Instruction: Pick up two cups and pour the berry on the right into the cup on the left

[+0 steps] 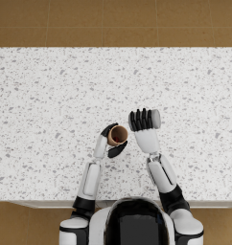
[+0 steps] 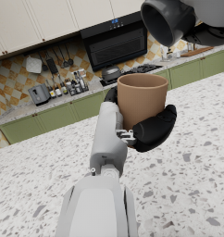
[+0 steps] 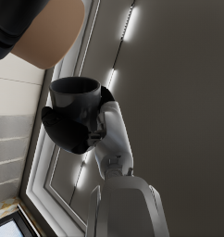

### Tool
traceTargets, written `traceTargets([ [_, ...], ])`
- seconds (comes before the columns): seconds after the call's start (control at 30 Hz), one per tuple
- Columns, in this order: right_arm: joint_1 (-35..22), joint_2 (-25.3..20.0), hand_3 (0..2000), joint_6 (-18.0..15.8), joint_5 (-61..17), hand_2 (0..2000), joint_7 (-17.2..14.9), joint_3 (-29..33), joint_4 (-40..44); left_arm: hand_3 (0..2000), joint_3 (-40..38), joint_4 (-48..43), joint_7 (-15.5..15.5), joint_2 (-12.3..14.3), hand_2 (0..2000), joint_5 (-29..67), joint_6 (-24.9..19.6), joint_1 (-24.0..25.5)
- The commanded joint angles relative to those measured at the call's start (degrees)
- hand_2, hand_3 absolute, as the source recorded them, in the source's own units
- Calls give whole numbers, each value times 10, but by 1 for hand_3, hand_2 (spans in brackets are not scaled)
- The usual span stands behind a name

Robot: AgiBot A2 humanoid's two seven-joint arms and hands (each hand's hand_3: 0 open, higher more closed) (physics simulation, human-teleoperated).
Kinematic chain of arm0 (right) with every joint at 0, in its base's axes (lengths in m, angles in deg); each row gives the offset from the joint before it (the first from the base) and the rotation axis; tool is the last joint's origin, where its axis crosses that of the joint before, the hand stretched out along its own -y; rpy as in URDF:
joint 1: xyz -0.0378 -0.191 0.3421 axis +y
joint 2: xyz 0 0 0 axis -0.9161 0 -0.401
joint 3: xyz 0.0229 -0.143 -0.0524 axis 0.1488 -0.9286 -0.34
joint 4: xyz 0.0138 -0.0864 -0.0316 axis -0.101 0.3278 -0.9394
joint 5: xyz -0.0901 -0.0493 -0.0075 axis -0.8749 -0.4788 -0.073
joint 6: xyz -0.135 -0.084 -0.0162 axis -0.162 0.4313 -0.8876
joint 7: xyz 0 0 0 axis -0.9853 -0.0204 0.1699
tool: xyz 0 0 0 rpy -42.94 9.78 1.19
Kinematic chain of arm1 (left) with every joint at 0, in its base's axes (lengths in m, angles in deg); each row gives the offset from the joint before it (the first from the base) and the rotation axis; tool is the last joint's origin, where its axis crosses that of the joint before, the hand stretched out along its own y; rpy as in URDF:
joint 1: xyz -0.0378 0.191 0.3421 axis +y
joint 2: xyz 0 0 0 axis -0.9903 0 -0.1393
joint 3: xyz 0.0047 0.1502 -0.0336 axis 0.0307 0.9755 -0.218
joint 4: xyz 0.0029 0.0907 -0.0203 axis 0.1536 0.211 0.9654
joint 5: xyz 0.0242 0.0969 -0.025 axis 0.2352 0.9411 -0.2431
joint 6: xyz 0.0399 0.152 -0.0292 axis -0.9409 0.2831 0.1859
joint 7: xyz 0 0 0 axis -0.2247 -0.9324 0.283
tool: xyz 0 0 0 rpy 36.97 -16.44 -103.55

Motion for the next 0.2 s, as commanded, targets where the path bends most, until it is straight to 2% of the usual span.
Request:
traceTargets([
  [0.03,0,0,1280,0,0,2000,0,0,0,1280,0,0,0,0,2000,0,0,0],
  [0.2,0,0,1280,0,0,2000,0,0,0,1280,0,0,0,0,2000,0,-1,0],
])
